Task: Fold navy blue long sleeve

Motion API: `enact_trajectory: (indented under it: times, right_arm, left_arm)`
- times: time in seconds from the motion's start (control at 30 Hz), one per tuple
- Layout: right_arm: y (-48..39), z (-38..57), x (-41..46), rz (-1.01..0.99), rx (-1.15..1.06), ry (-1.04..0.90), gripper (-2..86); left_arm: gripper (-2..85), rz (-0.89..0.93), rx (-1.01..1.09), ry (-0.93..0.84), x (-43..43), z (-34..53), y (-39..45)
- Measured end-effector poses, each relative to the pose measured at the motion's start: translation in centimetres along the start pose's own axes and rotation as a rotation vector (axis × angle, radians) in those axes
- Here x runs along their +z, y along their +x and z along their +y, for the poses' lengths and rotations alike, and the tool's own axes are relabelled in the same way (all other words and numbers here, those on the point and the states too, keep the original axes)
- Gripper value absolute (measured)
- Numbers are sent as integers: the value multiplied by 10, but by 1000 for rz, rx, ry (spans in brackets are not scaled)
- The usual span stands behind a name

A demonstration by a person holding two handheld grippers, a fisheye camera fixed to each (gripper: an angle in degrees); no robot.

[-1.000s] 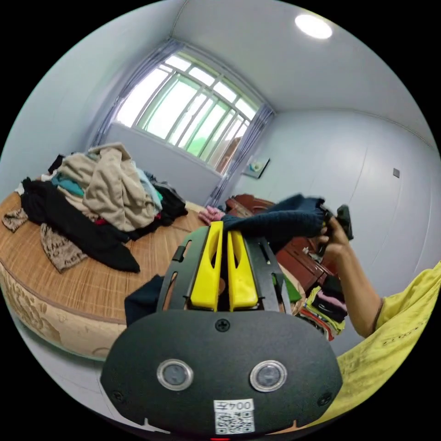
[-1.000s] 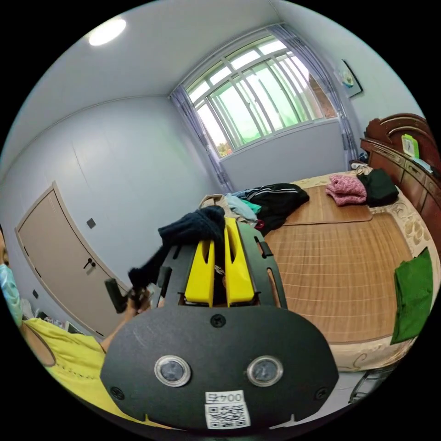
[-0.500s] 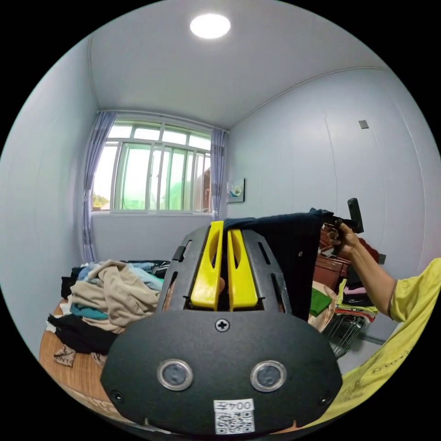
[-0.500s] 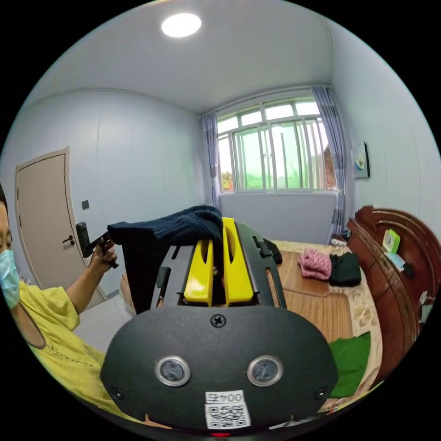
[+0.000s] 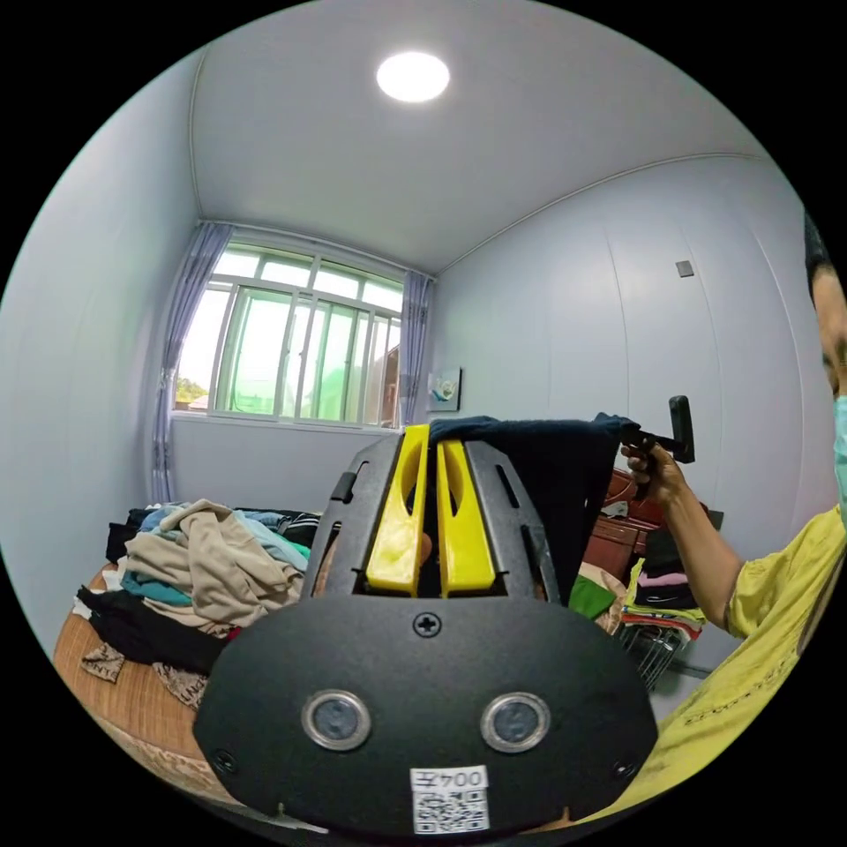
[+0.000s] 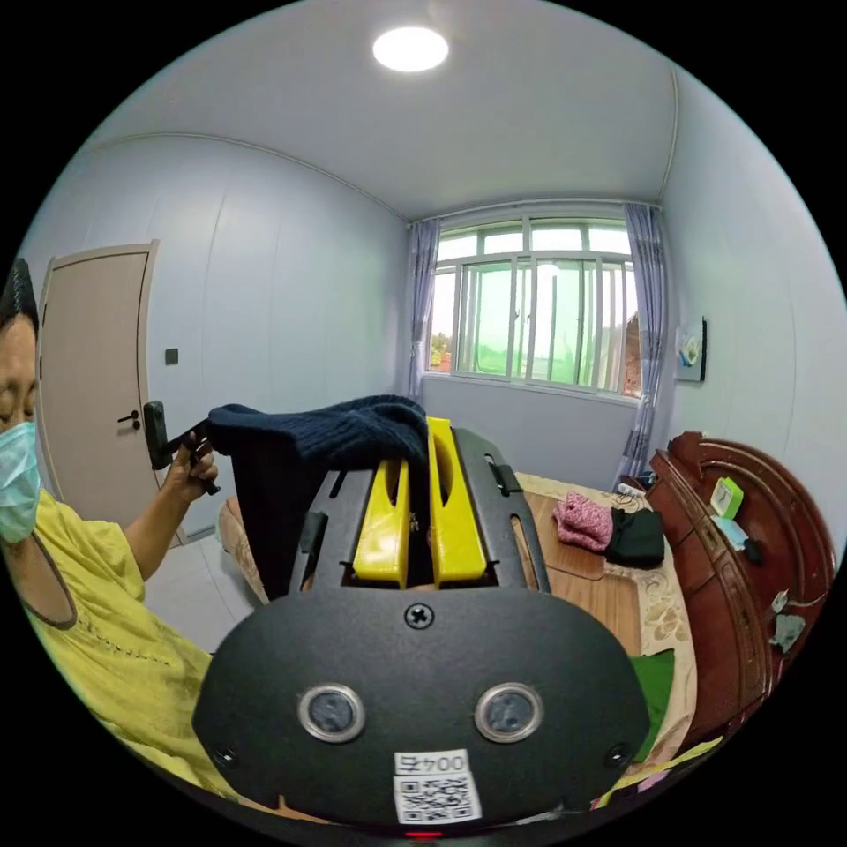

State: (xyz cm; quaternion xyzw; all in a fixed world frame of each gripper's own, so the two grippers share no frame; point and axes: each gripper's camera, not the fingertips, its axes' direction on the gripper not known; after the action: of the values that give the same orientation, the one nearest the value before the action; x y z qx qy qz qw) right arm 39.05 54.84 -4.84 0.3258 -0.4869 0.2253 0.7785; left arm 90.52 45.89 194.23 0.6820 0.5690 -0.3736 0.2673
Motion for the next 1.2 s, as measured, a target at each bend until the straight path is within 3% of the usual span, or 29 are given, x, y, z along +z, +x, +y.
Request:
enact_trajectory:
  times: [0.27,0.47,0.73,1.2]
  right_arm:
    - [15,38,4,-13,23,-33,32]
    - [47,53,44,31,6,-82,31]
    - [124,96,161,85,22,-262,34]
    - [317,243,385,44,375,-673,44]
  left_arm:
    - [2,-55,8,-13,22,50,35]
    - [1,-83,21,-65,92,67,45]
    - [2,-148,-41,-246,252,129,32]
    - [17,-199,-180,-736,595,312,37]
